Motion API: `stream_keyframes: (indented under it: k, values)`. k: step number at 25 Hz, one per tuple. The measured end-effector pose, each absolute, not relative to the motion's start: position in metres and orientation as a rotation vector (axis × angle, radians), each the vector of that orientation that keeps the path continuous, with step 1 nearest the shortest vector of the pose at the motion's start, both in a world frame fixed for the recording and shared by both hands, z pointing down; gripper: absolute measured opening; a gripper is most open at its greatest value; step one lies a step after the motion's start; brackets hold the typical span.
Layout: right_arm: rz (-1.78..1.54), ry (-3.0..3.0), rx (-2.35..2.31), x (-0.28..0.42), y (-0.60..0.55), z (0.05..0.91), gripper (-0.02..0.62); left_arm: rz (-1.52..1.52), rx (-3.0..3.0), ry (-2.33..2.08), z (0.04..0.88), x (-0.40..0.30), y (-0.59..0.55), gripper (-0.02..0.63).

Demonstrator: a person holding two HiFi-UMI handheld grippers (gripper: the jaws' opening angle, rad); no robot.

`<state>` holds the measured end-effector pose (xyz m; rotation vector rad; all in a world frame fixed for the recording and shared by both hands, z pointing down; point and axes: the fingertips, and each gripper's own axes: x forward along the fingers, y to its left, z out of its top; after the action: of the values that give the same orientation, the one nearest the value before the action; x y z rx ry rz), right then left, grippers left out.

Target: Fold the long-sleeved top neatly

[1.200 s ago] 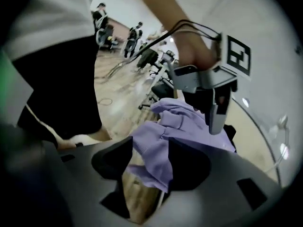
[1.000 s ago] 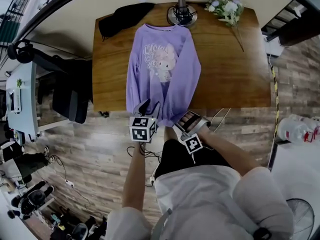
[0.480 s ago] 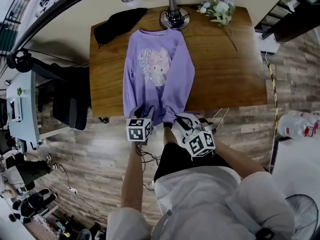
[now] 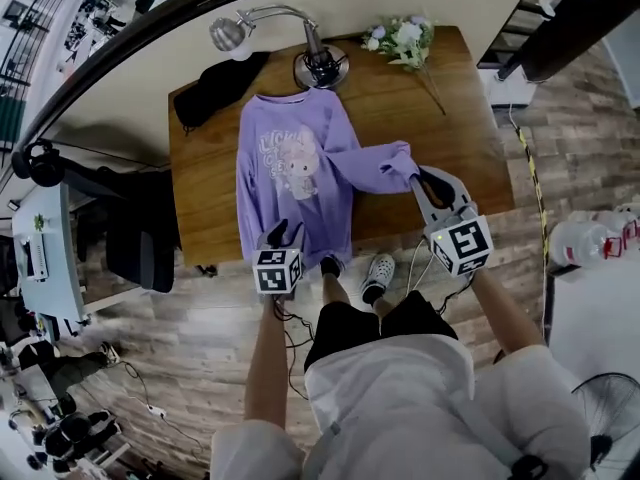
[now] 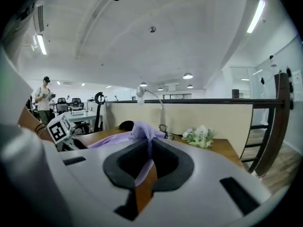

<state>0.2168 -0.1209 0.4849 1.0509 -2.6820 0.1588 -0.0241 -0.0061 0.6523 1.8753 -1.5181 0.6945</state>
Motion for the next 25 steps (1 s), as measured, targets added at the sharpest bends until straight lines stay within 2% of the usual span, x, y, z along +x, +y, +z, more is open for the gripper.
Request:
stream_keyframes:
  k: [11,19,25]
  values:
    - [0.432,-2.623,1.44,0.35,-0.237,0.469,0.034,0.682,1.97,-1.407,0.635,0.062,-0.033,0.163]
    - [0.746,-2.5,1.618,0.425,-0.293,0.525,0.034,0.647,1.948,-1.437,0.636,0.09,-0.045,0.163]
    - [0.949,-2.367,1.672,0.447,-0.308,0.581,0.035,0.561,1.904,-1.476,0.633,0.1,-0.062,0.163]
